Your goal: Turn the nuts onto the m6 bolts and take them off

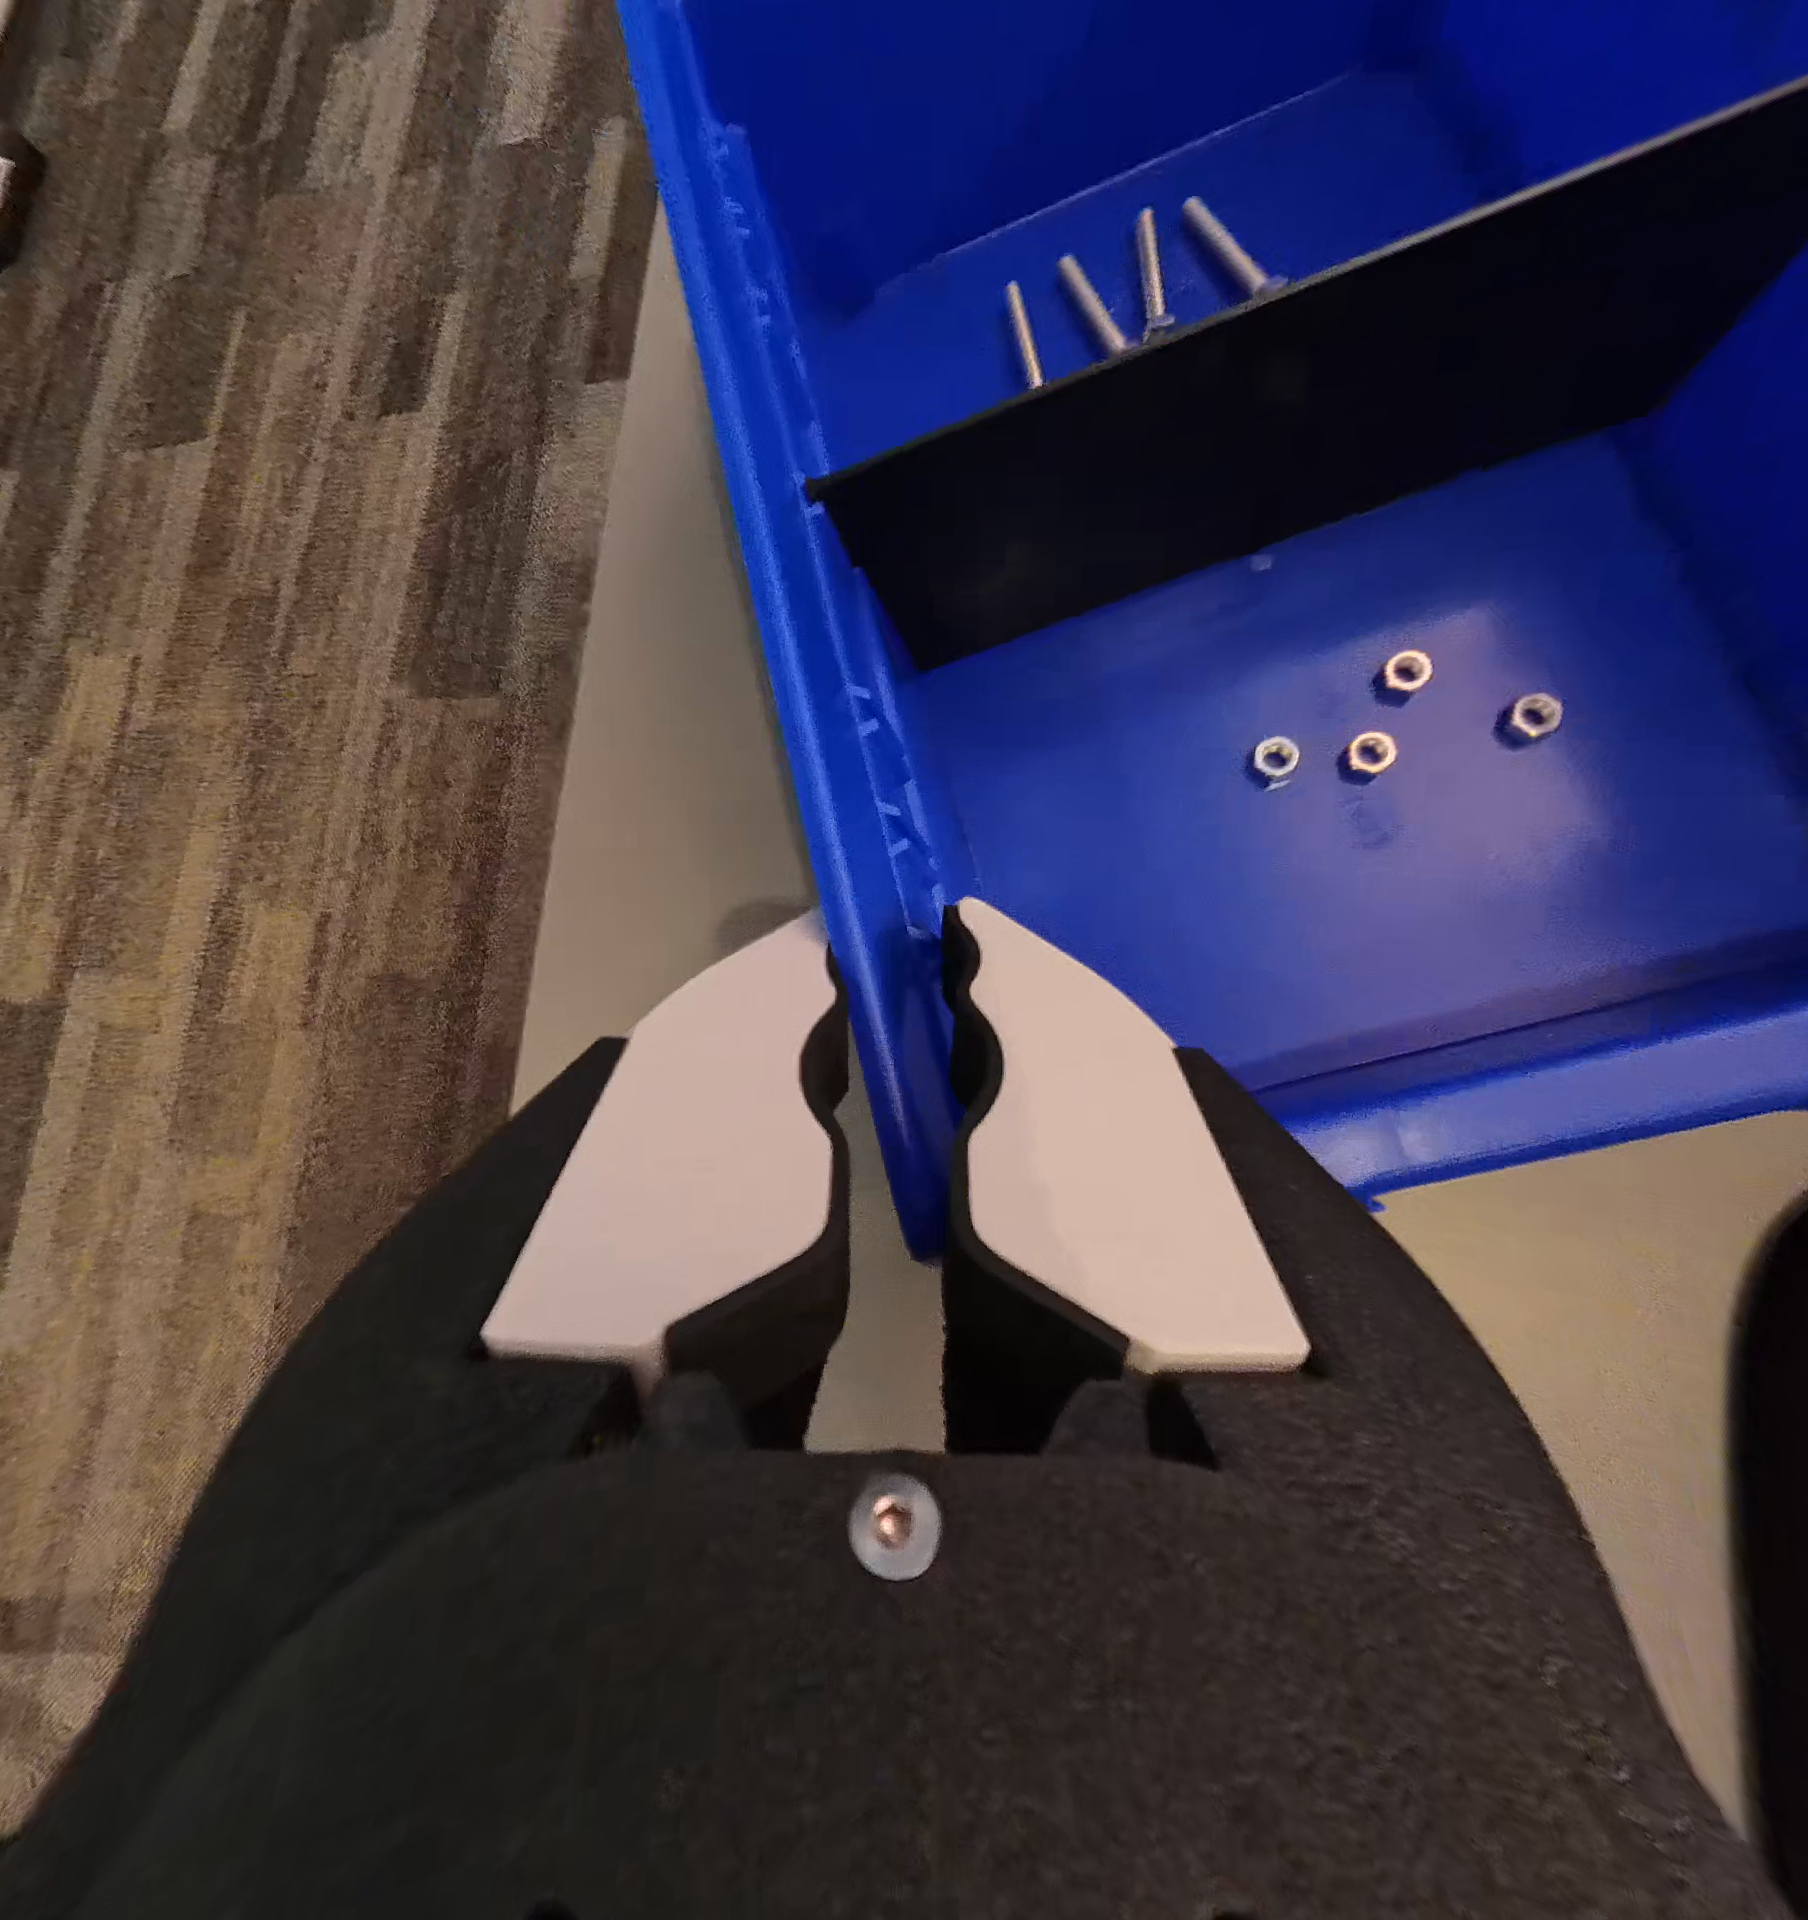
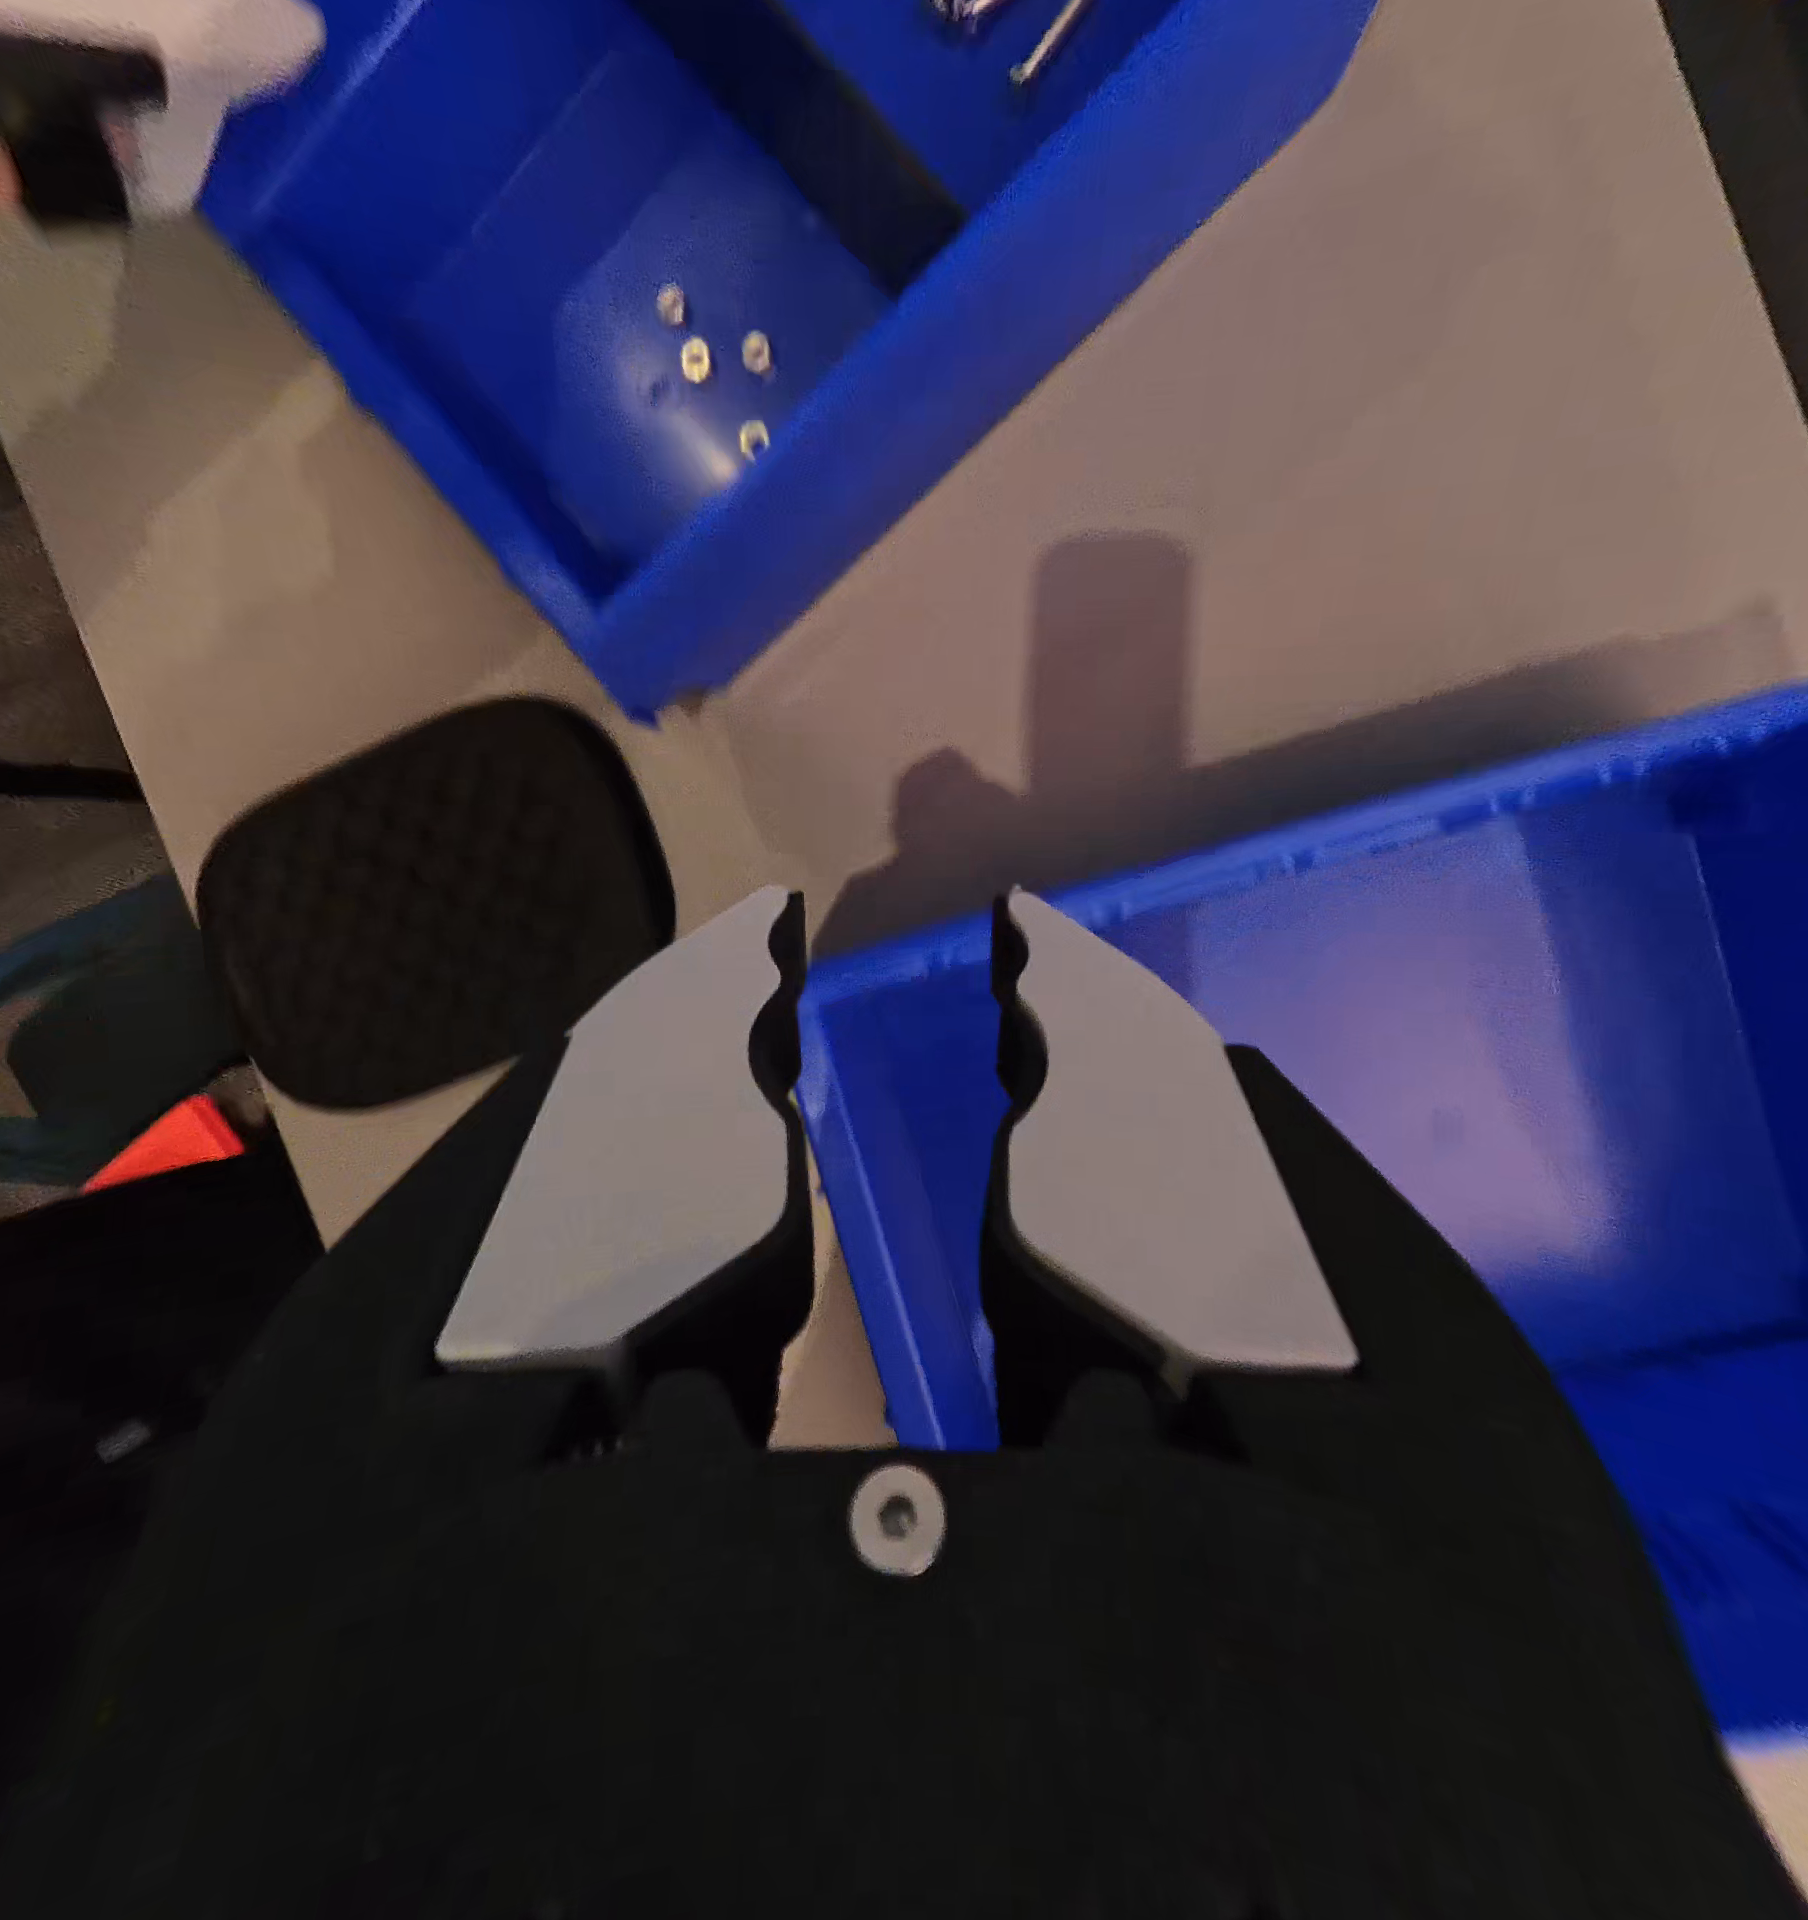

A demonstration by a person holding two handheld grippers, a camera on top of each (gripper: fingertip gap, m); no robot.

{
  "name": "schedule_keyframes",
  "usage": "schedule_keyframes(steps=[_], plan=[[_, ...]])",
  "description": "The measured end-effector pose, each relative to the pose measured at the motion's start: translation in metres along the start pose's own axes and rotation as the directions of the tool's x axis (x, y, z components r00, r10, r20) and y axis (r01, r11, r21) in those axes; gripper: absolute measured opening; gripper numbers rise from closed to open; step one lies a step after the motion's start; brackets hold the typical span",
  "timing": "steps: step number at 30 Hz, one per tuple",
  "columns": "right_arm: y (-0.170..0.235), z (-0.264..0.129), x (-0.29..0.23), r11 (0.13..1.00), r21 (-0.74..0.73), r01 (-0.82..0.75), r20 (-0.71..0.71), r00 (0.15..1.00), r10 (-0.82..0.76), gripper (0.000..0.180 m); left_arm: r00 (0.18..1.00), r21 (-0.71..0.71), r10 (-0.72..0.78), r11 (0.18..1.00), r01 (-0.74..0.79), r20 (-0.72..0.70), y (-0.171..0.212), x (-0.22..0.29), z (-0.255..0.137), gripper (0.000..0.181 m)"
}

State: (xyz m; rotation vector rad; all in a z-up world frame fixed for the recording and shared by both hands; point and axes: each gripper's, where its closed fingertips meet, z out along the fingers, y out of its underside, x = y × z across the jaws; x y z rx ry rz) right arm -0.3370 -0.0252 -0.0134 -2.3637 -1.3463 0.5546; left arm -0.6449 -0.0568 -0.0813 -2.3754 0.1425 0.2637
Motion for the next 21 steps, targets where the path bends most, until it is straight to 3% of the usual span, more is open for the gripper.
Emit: schedule_keyframes(steps=[4, 12, 21], plan=[[0.054, -0.025, -0.001, 0.999, 0.001, 0.041, -0.010, 0.999, -0.041, 0.031, 0.998, -0.032, -0.015, 0.999, 0.013, -0.065, -0.006, -0.029, 0.015, 0.013], [0.144, -0.059, 0.022, 0.999, 0.032, -0.041, -0.082, 0.996, 0.043, 0.028, 0.978, -0.063, -0.049, 0.997, 0.037, -0.202, -0.015, -0.060, 0.033, 0.010], [0.194, -0.088, 0.051, 0.967, 0.117, -0.225, -0.076, 0.969, 0.235, 0.027, 0.977, -0.047, -0.069, 0.997, 0.061, -0.200, -0.012, -0.074, 0.034, 0.009]])
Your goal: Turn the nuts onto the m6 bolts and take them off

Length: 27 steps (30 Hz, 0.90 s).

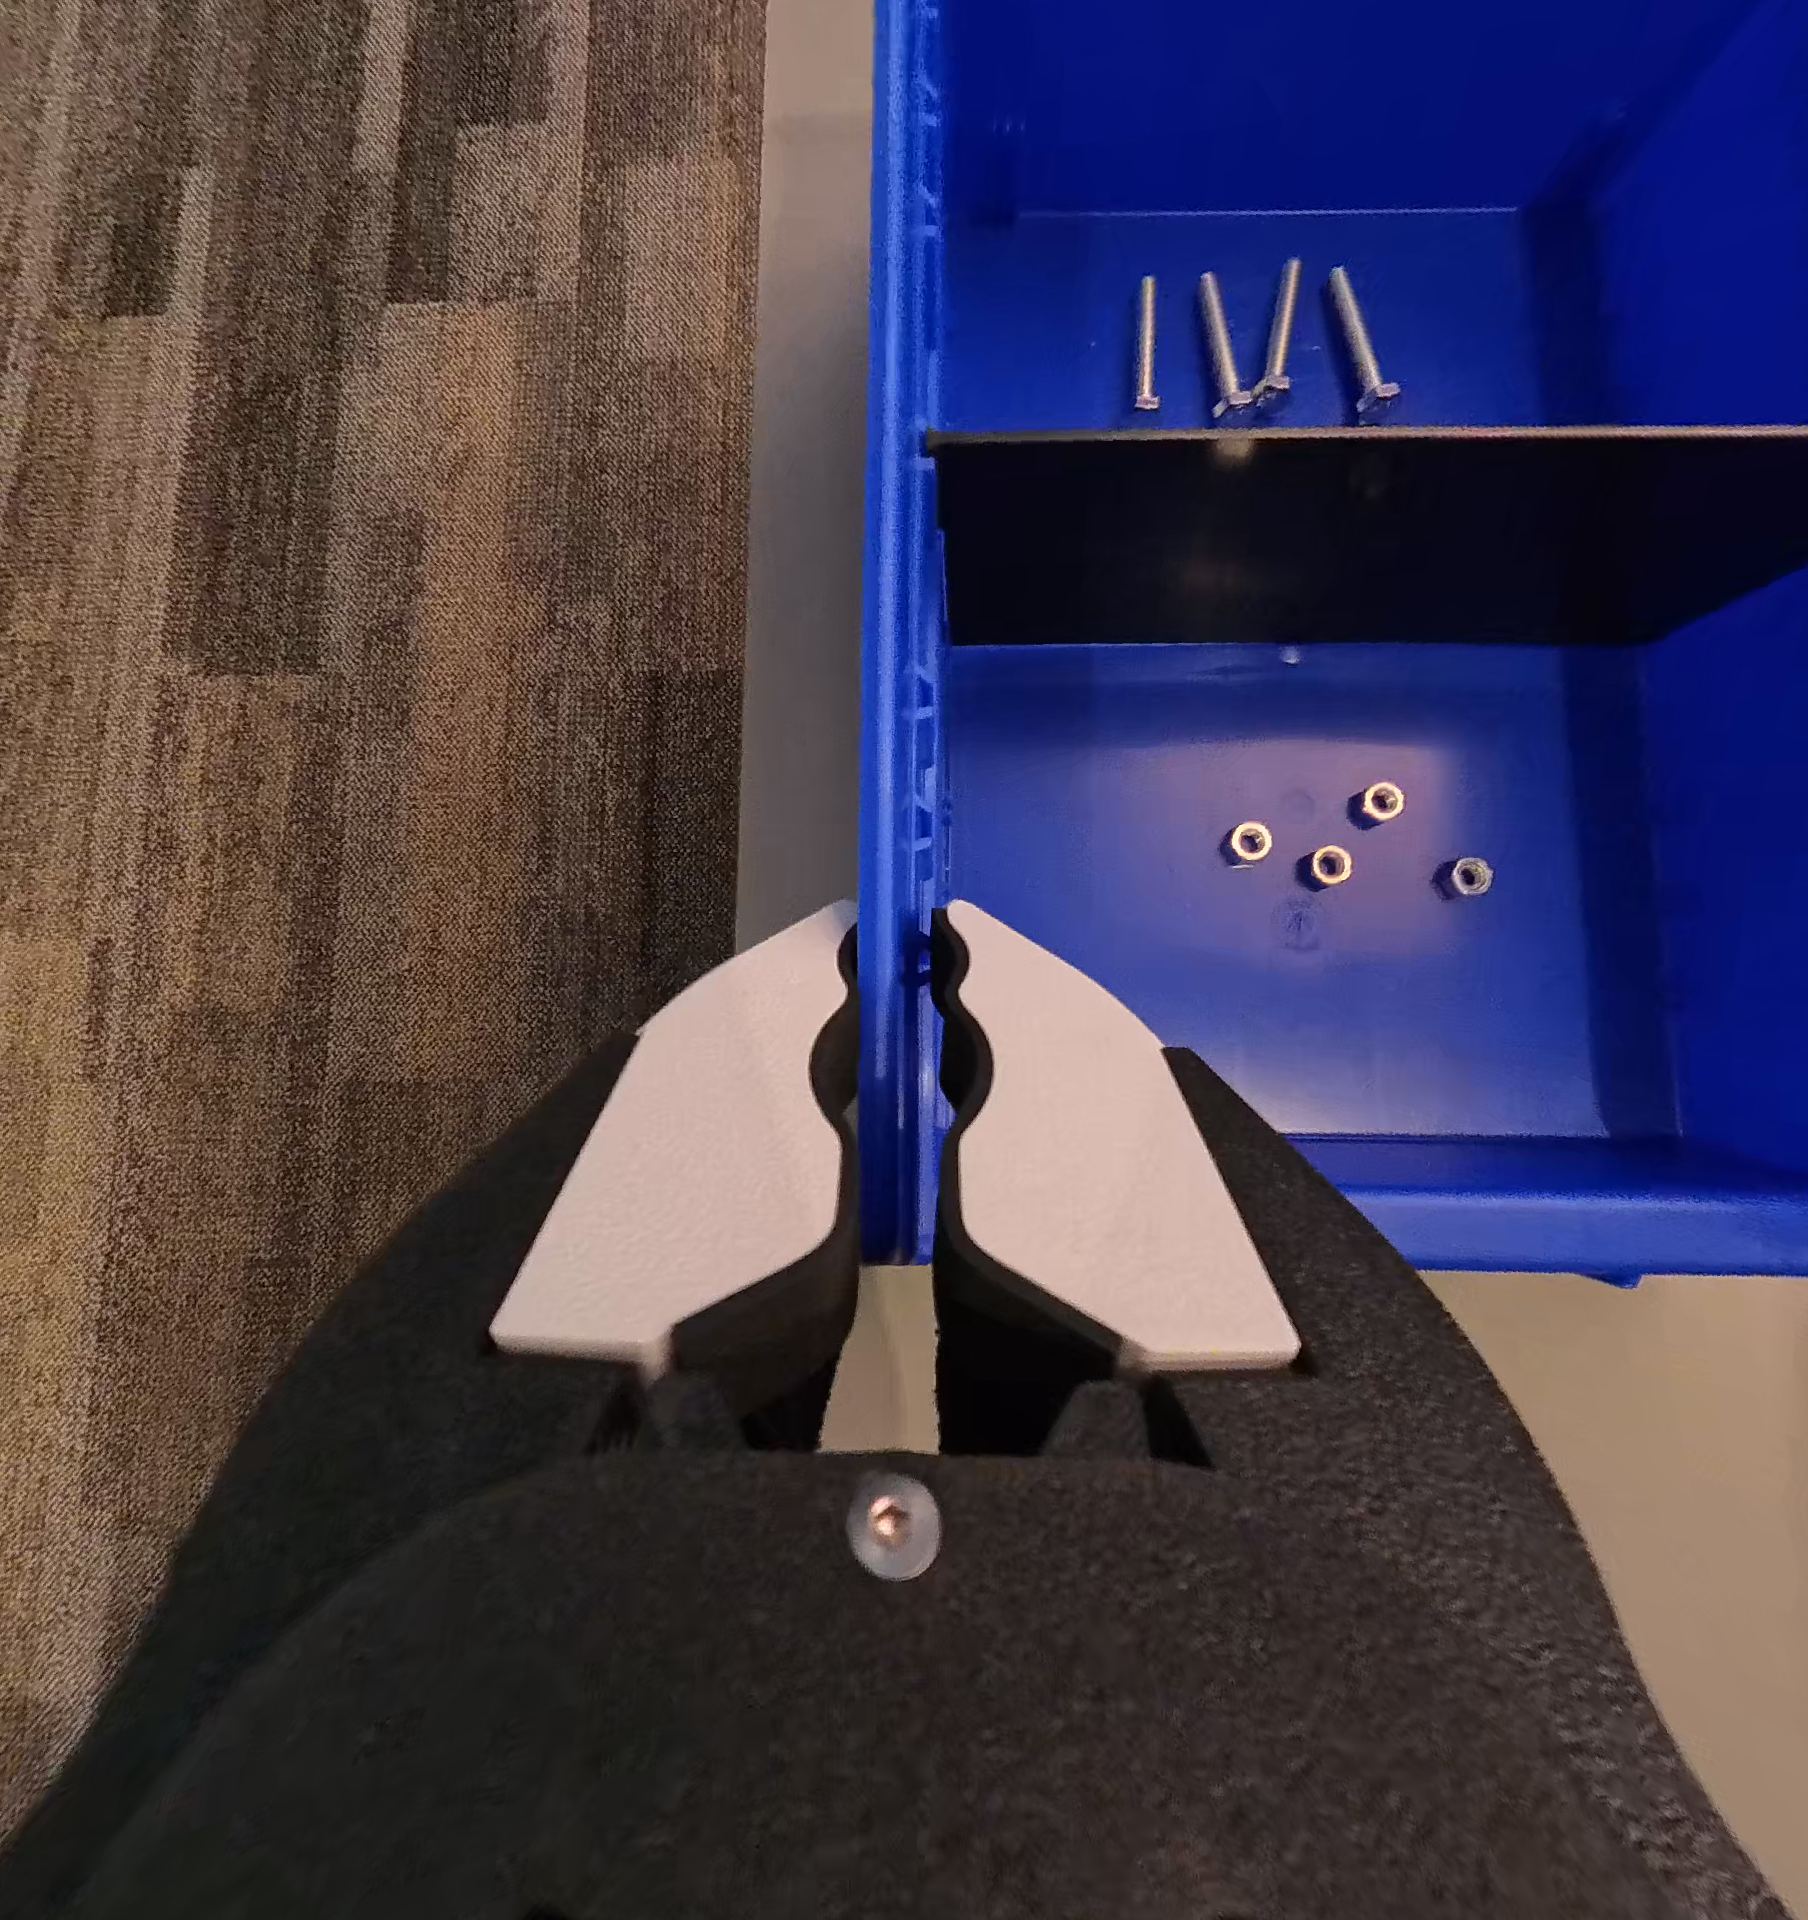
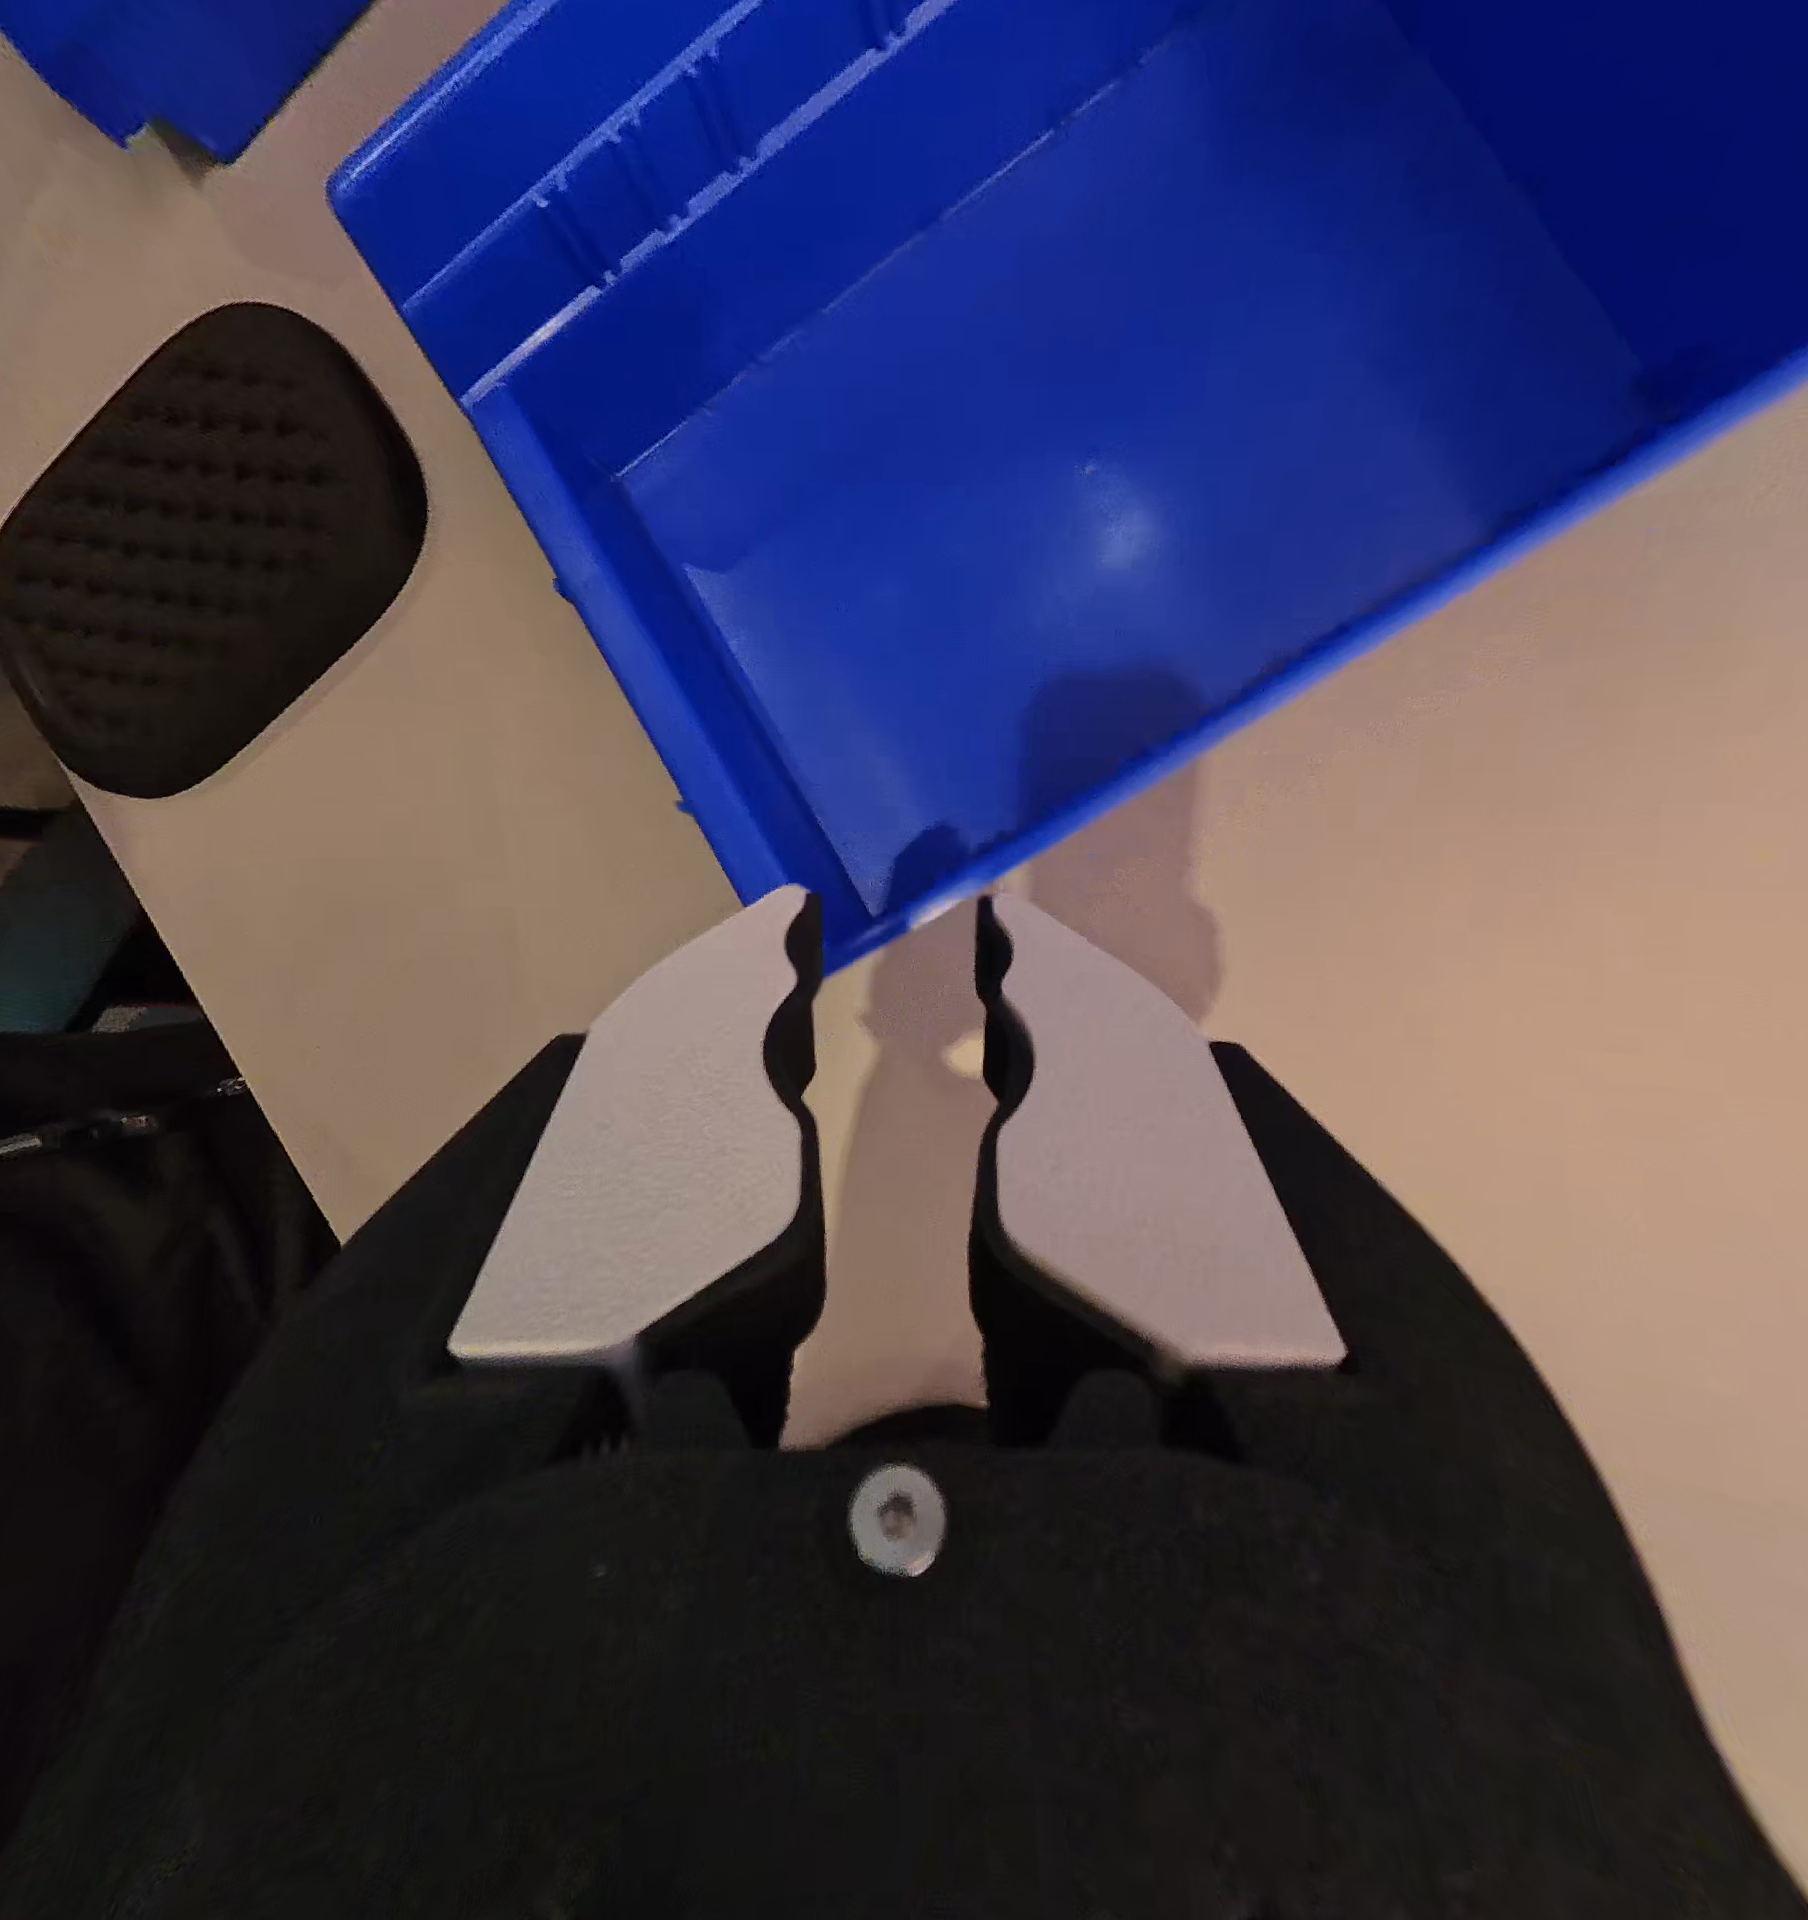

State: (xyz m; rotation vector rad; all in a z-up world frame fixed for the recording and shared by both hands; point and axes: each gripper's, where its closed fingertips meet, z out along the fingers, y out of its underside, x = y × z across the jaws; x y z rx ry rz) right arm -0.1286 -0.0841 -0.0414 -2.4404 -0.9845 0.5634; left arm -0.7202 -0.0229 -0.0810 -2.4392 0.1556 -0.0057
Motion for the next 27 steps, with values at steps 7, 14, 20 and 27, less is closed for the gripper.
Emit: schedule_keyframes(steps=[7, 14, 20, 27], plan=[[0.010, -0.004, 0.010, 0.999, 0.004, -0.036, -0.014, 0.999, 0.036, 0.027, 1.000, 0.002, 0.003, 1.000, -0.003, 0.024, 0.006, -0.011, -0.005, 0.010], [0.019, -0.007, 0.023, 0.996, 0.019, -0.082, -0.095, 0.992, 0.084, 0.029, 0.998, 0.040, 0.018, 0.999, -0.020, 0.052, 0.003, -0.013, -0.006, 0.017], [-0.004, -0.012, 0.042, 0.931, 0.207, -0.302, -0.098, 0.940, 0.327, 0.046, 0.994, 0.339, -0.107, 0.934, 0.110, -0.027, -0.033, -0.004, -0.051, 0.043], [-0.010, 0.030, 0.055, 0.884, 0.145, -0.444, -0.193, 0.864, 0.465, 0.055, 0.994, 0.524, -0.091, 0.850, 0.049, 0.055, -0.053, 0.024, -0.120, 0.040]])
